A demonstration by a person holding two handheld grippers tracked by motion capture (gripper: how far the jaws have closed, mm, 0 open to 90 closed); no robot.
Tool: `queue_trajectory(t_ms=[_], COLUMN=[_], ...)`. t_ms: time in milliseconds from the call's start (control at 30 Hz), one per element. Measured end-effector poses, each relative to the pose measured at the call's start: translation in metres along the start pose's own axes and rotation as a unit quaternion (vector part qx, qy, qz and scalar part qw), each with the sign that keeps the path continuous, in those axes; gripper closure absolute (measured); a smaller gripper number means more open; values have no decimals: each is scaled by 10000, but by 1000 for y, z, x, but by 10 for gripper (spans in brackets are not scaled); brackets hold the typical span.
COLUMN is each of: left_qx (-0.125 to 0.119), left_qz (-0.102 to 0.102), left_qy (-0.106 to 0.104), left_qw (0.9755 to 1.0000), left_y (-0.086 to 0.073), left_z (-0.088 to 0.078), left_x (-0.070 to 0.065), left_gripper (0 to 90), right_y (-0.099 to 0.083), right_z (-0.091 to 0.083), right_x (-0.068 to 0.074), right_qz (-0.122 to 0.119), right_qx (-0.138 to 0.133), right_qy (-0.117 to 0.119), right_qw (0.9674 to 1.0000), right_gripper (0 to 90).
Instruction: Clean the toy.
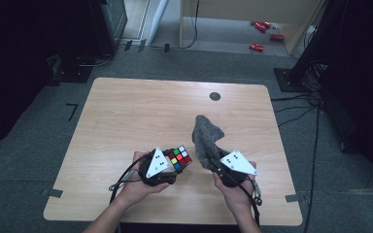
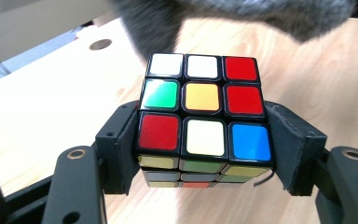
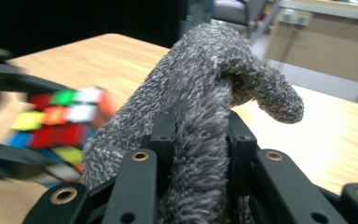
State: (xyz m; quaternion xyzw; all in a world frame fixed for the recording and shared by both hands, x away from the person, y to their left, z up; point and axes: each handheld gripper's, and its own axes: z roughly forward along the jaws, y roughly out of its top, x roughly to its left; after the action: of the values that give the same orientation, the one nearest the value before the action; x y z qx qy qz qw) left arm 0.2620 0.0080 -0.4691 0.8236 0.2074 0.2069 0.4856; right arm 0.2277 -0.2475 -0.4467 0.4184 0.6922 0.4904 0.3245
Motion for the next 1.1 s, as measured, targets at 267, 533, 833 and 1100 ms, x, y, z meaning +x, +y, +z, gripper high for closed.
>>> queue_trajectory(t_ms=[267,533,833,1100], left_qx=[91,174,390,546], left_qz=[-262,-404,-754,-1056], left_qy=[262,405,689,899], left_qw=[9993,9982,9940,9888], left_y=[-3,-6,-14,-18], left_z=[3,5,11,19], left_x=[9,15,27,37], left_gripper=[352,352,352,352], right_y=[-33,-54,-65,-60], right_z=[17,29,37,32], right_x=[-42,-50,-49,-44], right_qz=[790,789,286,286], right_qx=[682,1148,1521,1485], right_qy=[-220,-432,-735,-603], right_qw=[9943,9893,9852,9867], right_gripper=[711,710,696,129])
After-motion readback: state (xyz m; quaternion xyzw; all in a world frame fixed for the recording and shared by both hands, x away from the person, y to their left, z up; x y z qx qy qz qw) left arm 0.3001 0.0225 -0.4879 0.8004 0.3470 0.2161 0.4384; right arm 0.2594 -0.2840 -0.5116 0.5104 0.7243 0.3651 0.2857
